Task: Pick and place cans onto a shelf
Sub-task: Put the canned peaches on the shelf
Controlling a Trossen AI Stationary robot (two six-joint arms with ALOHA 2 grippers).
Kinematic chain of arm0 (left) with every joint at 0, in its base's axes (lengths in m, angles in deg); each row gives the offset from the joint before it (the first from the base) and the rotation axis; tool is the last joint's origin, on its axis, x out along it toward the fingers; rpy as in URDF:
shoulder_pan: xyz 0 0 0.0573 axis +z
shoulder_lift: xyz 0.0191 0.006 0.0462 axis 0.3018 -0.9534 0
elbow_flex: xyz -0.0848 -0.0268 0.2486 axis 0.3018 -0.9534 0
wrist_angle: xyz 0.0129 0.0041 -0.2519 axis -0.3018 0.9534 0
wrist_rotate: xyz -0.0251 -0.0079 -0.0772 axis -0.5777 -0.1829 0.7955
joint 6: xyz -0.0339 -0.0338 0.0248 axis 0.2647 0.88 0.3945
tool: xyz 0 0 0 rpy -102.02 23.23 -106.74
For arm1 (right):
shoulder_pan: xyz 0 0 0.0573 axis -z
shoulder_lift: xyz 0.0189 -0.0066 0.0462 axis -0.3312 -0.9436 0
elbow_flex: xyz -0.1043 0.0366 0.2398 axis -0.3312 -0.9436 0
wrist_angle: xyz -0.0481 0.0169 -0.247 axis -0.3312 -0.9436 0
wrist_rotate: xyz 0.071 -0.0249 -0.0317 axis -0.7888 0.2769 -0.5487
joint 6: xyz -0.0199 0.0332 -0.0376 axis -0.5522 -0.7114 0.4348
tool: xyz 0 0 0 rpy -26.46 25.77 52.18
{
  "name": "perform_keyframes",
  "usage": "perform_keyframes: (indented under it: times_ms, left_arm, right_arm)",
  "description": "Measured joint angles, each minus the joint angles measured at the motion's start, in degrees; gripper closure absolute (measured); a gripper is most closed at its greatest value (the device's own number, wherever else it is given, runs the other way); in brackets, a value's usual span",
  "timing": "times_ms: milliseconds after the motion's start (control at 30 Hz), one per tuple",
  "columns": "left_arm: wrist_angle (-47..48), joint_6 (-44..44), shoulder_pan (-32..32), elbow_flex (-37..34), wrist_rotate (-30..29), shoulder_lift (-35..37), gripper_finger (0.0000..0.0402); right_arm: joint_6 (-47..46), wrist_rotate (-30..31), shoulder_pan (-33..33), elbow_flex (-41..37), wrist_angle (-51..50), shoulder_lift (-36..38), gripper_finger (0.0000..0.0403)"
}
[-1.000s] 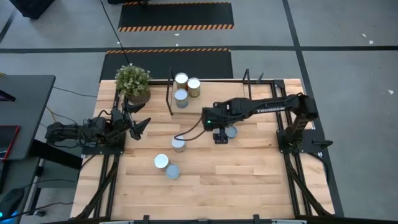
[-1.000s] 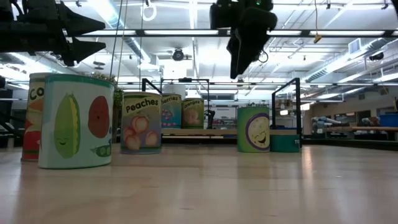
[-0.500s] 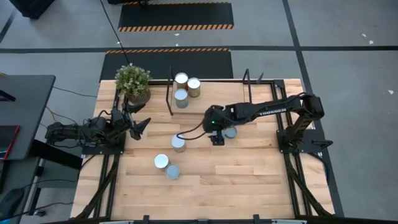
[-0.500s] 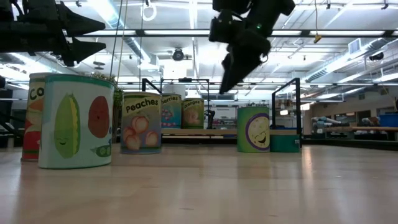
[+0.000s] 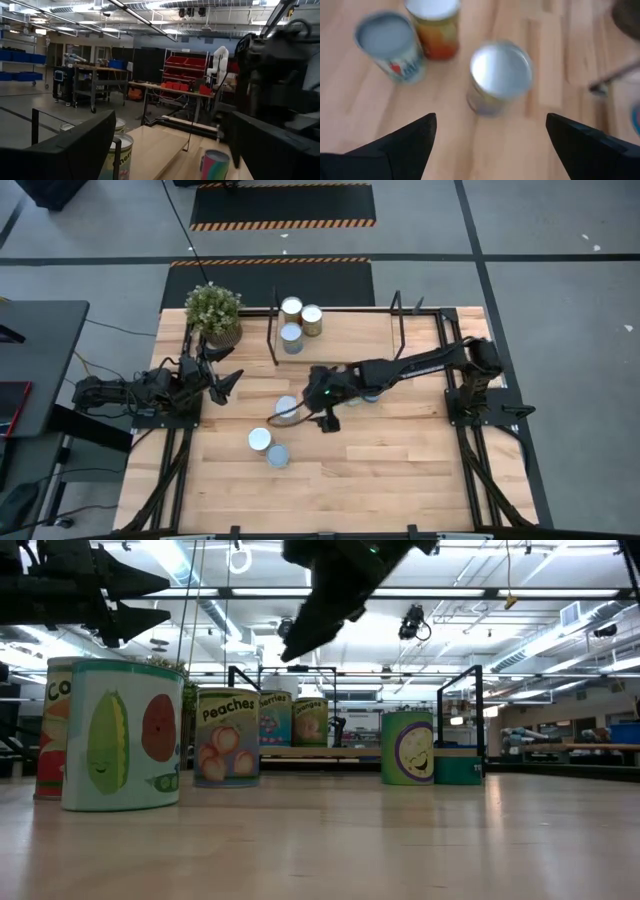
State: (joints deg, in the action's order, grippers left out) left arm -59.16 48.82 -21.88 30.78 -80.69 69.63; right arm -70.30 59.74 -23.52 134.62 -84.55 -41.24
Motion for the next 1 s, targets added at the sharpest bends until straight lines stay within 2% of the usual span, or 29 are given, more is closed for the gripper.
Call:
perform_keyframes:
  times_ms: [267,467,833,1000]
  left_arm:
    - [-0.08,-0.03,0.02,0.02,-0.09,-0.79,0.0010]
    - [0.13,-0.06,0.00,0.02,-0.17,-0.81,0.0010]
    - [0.23,-0.03,0.01,0.02,-0.17,-0.81,0.0010]
    - [0.27,-0.05,0.00,0.02,-0.17,-0.81,0.0010]
  right_arm:
    - [6.07,-0.71,-0.70,14.73,-7.92,-9.40,0.0015]
    - [11.28,-2.13,0.50,22.07,-12.12,-14.52,0.0004]
    - [12.52,-2.24,1.12,25.19,-13.15,-17.41,0.0003]
    - [11.94,0.39,2.92,25.19,-21.16,-17.41,0.0003]
